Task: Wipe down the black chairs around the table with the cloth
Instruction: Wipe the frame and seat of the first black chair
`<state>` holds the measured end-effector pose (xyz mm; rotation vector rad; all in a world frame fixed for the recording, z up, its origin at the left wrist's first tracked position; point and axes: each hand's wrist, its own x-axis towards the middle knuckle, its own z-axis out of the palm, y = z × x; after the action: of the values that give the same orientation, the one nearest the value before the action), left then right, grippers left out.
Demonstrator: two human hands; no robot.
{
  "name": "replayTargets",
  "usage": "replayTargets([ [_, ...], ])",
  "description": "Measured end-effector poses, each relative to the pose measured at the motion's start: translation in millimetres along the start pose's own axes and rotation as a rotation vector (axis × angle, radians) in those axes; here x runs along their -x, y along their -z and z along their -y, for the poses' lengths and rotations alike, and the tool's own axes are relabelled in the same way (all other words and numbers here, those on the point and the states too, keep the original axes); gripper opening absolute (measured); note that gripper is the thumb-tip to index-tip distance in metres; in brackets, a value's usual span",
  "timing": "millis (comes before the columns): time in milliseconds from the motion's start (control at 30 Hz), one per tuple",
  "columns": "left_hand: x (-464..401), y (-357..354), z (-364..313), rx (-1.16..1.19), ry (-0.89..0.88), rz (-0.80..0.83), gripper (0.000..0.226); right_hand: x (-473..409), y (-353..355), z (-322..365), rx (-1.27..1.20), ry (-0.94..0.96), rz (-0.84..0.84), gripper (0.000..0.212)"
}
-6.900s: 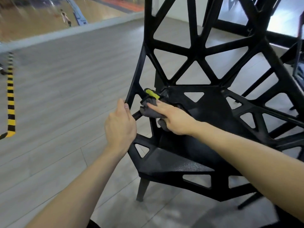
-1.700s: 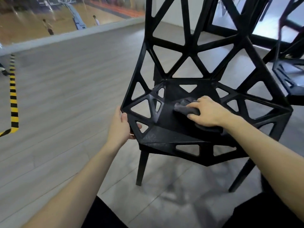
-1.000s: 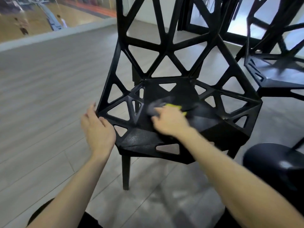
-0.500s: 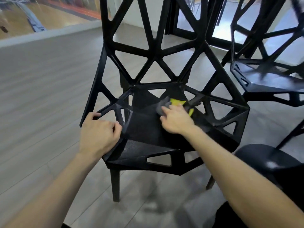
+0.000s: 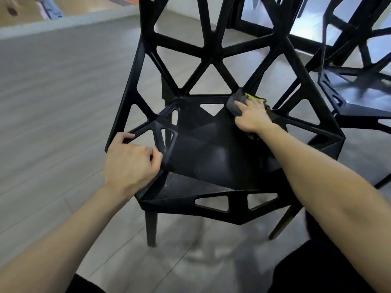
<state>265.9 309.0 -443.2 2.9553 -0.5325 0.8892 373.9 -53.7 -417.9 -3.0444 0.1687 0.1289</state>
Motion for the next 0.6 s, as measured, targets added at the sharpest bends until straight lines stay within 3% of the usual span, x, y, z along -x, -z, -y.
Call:
replayTargets([
  [133,1.0,-0.2,-0.9,-0.016,0.002,-0.007,0.060,89.2,-5.7,88.2,-0.195,0.226,0.123,0.061],
  [233,1.0,-0.1,-0.2,-0.018,0.002,-0.021,0.057,170.3,-26.9,161.8,-0.205,0.431,0.005,0.060],
  [300,1.3,0.8,0.8,0.003,-0.007,-0.027,0.058,191.0,-29.8,169.8,-0.281,0.467,-0.019,0.059],
  [400,2.6,2.2,1.2,0.061,-0.021,-0.046,0.058,169.2,-12.3,93.7,-0.301,0.307,-0.008,0.046],
  [500,3.8,1.2,-0.8,0.111,-0.007,-0.067,0.058,146.0,9.9,-5.3,-0.188,-0.083,-0.057,0.040],
  [600,5.2,-0.3,-1.6,0.133,-0.010,-0.071,0.058,140.7,3.4,-17.6,-0.123,-0.192,-0.096,0.044],
])
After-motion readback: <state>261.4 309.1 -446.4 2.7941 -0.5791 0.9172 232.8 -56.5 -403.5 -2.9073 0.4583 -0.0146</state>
